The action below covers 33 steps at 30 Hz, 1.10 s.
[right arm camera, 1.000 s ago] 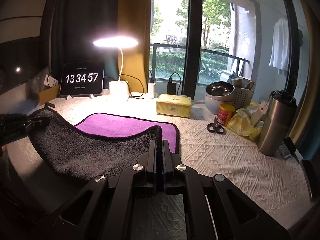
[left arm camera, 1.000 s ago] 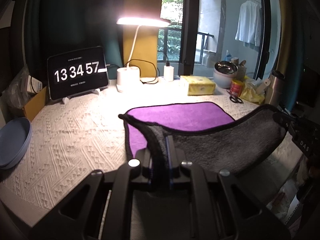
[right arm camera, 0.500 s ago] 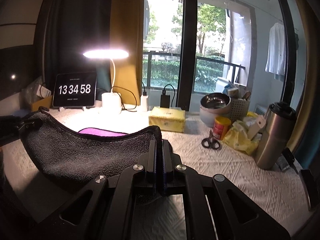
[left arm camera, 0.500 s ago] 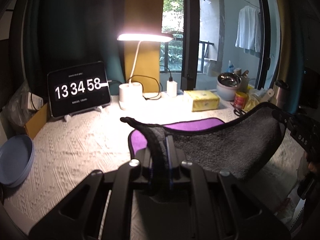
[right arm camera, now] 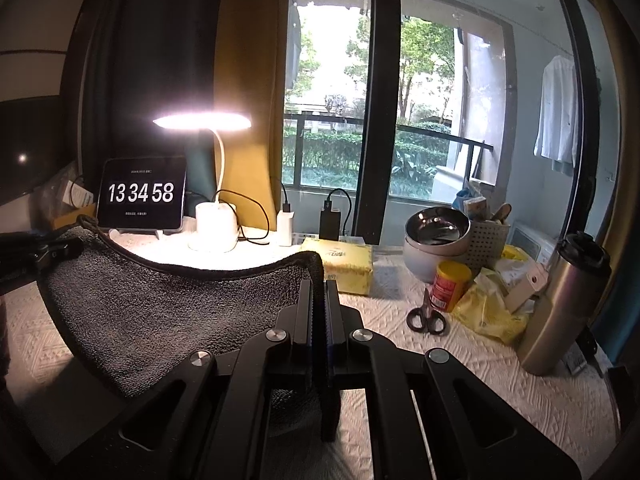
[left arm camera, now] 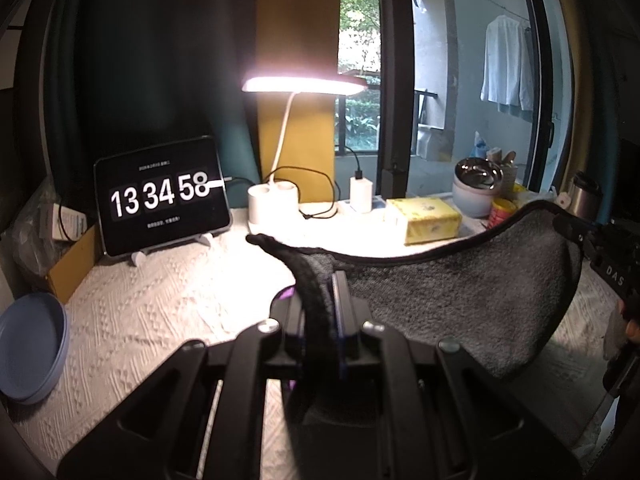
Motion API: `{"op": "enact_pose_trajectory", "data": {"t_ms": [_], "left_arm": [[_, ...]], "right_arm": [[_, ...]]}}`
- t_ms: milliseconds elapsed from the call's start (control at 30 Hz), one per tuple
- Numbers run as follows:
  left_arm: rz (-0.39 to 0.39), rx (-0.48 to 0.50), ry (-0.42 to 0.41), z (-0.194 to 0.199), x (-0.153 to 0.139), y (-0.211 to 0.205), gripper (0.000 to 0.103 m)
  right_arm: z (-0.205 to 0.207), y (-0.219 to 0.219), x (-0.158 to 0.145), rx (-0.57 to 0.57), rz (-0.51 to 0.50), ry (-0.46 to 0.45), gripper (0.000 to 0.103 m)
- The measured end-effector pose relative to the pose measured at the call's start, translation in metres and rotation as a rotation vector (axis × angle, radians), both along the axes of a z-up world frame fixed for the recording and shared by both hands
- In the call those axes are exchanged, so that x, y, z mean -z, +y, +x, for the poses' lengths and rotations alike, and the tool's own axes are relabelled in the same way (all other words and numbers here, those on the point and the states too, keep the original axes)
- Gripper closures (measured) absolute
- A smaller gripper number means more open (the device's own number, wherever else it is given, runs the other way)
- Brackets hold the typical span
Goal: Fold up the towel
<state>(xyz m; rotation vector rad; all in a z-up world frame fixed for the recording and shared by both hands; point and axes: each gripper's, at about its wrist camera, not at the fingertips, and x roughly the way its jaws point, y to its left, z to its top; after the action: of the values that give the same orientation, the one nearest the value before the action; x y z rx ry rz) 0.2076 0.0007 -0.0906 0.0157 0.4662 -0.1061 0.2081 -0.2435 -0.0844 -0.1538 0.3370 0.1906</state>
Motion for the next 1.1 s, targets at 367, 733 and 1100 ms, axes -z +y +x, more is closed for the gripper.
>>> {"op": "enact_pose_trajectory", "data": {"t_ms": [367, 733, 1100], "left_arm": [[0.032, -0.003, 0.006, 0.042, 0.008, -0.002, 0.092], [0.068, -0.008, 0.041, 0.081, 0.022, -0.004, 0.092], [0.056, -0.016, 0.146, 0.12, 0.06, -0.005, 0.092]], "right_arm": [[0.035, 0.005, 0.001, -0.007, -0.025, 0.003, 0.098], [0.075, 0.011, 0.011, -0.011, -0.024, 0.049, 0.098], [0.117, 0.015, 0.04, 0.02, -0.083, 0.146, 0.098]]}}
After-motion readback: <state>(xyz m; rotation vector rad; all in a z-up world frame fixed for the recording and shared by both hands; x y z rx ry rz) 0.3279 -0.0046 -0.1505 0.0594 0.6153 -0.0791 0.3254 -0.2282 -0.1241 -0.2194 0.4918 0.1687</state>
